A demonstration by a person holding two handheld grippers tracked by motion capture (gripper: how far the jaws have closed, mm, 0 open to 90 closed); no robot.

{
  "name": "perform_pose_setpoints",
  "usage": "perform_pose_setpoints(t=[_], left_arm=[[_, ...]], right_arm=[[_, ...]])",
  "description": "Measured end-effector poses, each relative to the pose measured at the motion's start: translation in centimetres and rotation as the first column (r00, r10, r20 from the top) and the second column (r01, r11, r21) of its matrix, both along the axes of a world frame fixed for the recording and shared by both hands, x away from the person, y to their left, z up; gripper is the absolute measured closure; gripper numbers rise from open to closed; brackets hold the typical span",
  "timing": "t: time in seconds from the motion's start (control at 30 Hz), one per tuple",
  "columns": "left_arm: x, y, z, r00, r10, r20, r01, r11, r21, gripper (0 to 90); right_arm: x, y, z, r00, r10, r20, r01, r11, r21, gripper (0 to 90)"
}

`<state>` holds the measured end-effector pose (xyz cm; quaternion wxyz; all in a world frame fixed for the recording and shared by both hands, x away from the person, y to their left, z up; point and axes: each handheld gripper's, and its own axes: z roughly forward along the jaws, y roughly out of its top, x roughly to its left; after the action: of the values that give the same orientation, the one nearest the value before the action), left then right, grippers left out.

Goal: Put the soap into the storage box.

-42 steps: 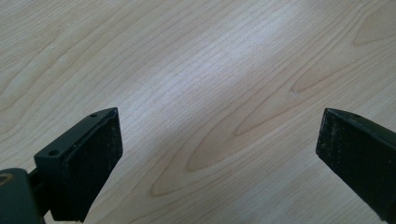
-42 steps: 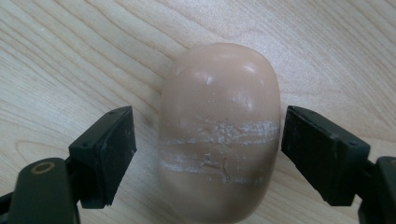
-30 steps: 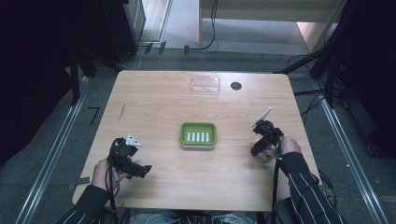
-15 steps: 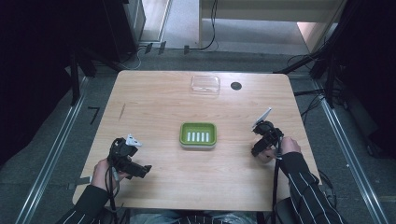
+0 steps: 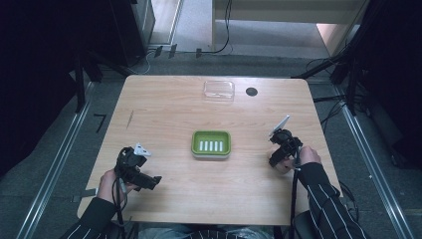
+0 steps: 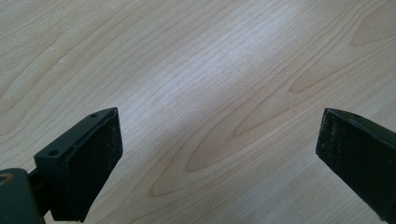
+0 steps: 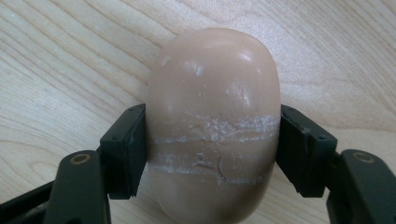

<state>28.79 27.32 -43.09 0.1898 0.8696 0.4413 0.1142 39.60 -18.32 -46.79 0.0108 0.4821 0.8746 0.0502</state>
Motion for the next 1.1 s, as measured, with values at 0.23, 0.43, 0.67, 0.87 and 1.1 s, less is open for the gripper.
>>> perform_pose_setpoints(t=[0.23, 0.43, 0.67, 0.87, 1.1], left_arm=[[0.0, 0.0, 0.0, 1.0, 0.0, 0.002, 0.0, 1.0, -0.001, 1.3], [0.0, 0.0, 0.1, 1.0, 0.0, 0.005, 0.0, 1.0, 0.001, 1.3], [0.0, 0.0, 0.1, 1.0, -0.001, 0.004, 0.001, 1.0, 0.001, 1.3], [0.0, 0.0, 0.1, 1.0, -0.002, 0.002, 0.002, 1.0, 0.0, 1.3], [0.0, 0.0, 0.0, 1.0, -0.003, 0.003, 0.003, 1.0, 0.002, 1.3]], right_arm=[[0.0, -0.1, 0.1, 1.0, 0.004, 0.001, -0.004, 1.0, 0.005, 33.8], [-0.1, -0.1, 0.5, 0.9999, 0.008, 0.007, -0.008, 1.0, 0.009, 33.8], [-0.2, -0.1, 1.0, 0.9999, 0.012, 0.011, -0.012, 1.0, 0.016, 33.8], [-0.2, -0.1, 1.4, 0.9993, 0.025, 0.028, -0.026, 0.999, 0.022, 33.8], [-0.4, 0.3, 1.8, 0.9989, 0.037, 0.029, -0.038, 0.999, 0.025, 33.8]])
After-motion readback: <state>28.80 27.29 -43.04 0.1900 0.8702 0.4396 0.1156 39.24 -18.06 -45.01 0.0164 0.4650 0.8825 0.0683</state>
